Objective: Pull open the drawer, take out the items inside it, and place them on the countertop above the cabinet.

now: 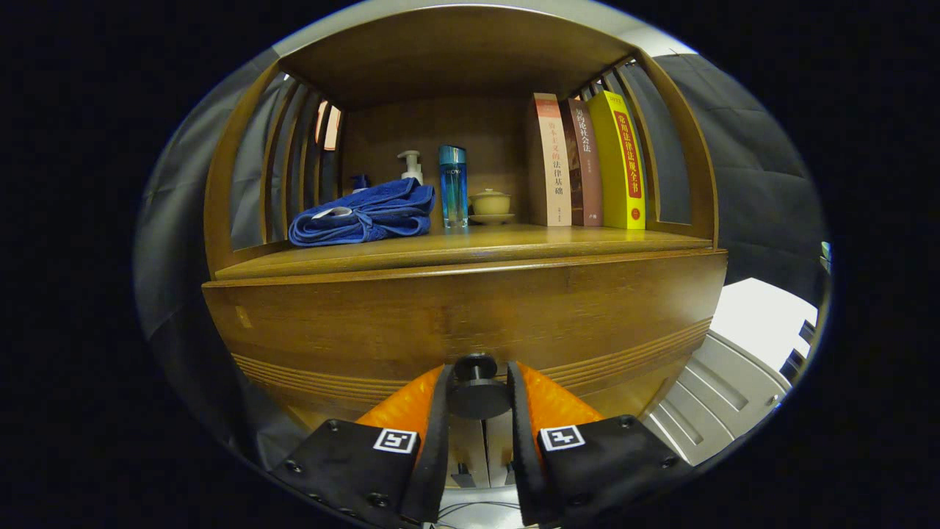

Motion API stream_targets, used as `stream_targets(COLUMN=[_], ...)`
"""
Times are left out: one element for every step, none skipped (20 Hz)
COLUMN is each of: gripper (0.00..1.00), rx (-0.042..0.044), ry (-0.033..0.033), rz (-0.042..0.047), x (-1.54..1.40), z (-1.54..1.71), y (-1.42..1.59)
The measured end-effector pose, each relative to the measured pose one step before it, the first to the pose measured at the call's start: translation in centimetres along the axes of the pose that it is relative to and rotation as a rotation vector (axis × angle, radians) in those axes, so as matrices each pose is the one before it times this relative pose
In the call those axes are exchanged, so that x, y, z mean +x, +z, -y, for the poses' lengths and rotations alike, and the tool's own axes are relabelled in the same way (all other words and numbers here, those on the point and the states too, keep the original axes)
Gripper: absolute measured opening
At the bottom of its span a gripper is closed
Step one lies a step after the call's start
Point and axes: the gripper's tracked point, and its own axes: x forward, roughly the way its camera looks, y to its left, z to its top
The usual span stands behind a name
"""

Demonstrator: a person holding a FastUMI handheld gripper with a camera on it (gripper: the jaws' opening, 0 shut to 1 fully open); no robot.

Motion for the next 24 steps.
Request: stream_targets(gripper=[0.47, 0.47, 0.47, 0.47, 0.47, 0.47, 0.47, 0.47, 0.47, 0.47, 0.47, 0.47, 0.47, 0.48, 0.47, 0.47, 0.47, 0.47, 0.47, 0.47, 0.47, 0.47, 0.47, 0.47], rx=[-0.00216, -0.00201, -0.00152, -0.00048, -0.00171, -0.00220, -0.00378, -0.00406, -0.00268, -0.00270, -0.00449, -0.00501, -0.00634, -0.00649, -0.00626, -0.00460, -0.00250, -0.00059, -0.00049, -0.00205, -0.00209, -0.00142, 0.00087, 0.00272], ry=[0.00162, 0.00158, 0.00147, 0.00085, 0.00144, 0.00116, 0.00093, -0.00014, -0.00112, -0.00179, -0.00096, -0.00046, 0.00037, 0.00016, 0.00062, 0.00132, 0.00149, 0.00087, 0.00089, 0.00177, 0.00077, 0.00060, 0.00065, 0.00105], rz=[0.00059, 0.00100, -0.00317, -0.00040, -0.00082, 0.00233, 0.00068, -0.00075, -0.00141, -0.00287, -0.00271, -0.00234, -0.00251, -0.00352, -0.00300, -0.00166, -0.00204, -0.00216, -0.00305, -0.00287, -0.00250, -0.00260, -0.00245, -0.00447], x=[-0.184, -0.298, -0.119, -0.166, -0.085, -0.136, -0.160, -0.095, -0.104, -0.140, -0.120, -0.188, -0.110, -0.350, -0.193, -0.253, -0.304, -0.276, -0.357, -0.389, -0.367, -0.488, -0.328, -0.302], z=[-0.032, 0.019, 0.013, 0.024, -0.015, -0.003, 0.012, 0.010, 0.008, -0.039, -0.021, 0.048, -0.081, 0.041, -0.037, -0.010, -0.003, 0.020, -0.015, 0.008, 0.013, 0.052, 0.069, -0.004], y=[0.014, 0.004, -0.065, 0.018, -0.013, -0.013, 0.033, -0.053, -0.026, -0.015, -0.040, -0.035, 0.023, -0.197, 0.018, -0.077, -0.074, -0.060, -0.065, -0.089, -0.087, -0.072, -0.037, -0.054])
